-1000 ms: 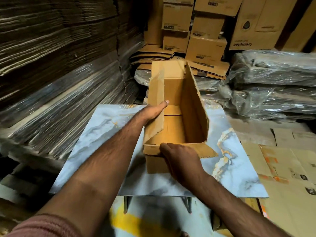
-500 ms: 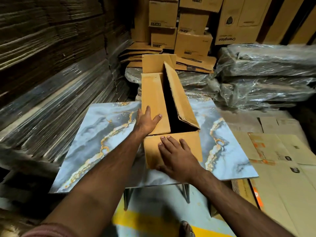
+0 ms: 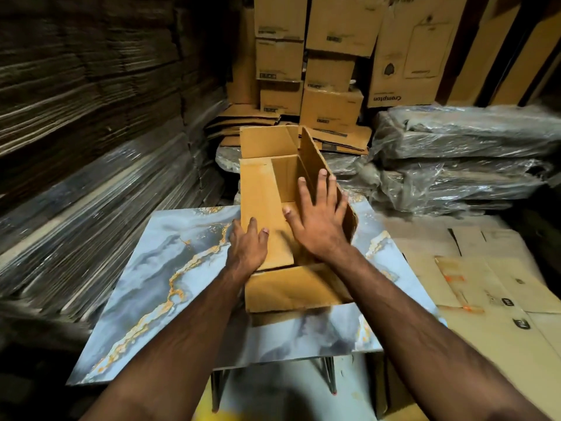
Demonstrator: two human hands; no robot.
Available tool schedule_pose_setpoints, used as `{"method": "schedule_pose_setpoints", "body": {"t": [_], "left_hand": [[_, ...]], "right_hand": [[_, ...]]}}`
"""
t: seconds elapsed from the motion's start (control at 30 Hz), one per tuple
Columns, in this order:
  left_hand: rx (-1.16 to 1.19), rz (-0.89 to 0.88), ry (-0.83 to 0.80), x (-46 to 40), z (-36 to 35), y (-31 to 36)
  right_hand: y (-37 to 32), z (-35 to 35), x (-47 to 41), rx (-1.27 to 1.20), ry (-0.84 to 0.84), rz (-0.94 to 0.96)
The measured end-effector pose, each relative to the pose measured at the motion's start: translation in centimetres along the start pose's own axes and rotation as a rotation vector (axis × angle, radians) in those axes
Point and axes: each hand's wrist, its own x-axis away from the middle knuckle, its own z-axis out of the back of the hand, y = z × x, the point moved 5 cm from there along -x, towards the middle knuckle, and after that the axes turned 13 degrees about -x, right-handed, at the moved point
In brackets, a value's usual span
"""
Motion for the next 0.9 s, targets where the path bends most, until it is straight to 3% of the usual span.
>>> {"method": "schedule_pose_setpoints", "body": {"t": [0.13,0.23,0.3,0.43,0.67,0.83,0.9], "left_hand": [[-0.333,-0.004,0.133,-0.4,0.8,1.4],[-0.378,0.090,0.040,-1.4,1.3,3.1],[-0.358,0.165,-0.057,-2.1,1.2,4.4],[-0.377,0.318,-0.151,-2.9,1.3,6.0],[-0.422,0.252,-0.240,-4.8,1.6,9.1],[-0.564,0.074,0.010,-6.9,5.6,10.0],[-0.533,0.178,0.019,-6.9,7.6,9.2]], "right_hand": [[7.4,-0.3,-3.3,0.236,-0.233,-0.147],[12.0,-2.2,-3.1,0.215,-0.453,-0.294],[13.0,-3.2,-2.6,0.138,-0.515,-0.326],[12.7,-3.7,-3.5,0.204,-0.499,-0.323],[10.7,-4.4,-7.5,0.273,-0.457,-0.107],[10.7,-5.5,-9.9,0.287,-0.477,-0.043],[11.1,-6.0,-10.8,0.314,-0.515,-0.032]]}}
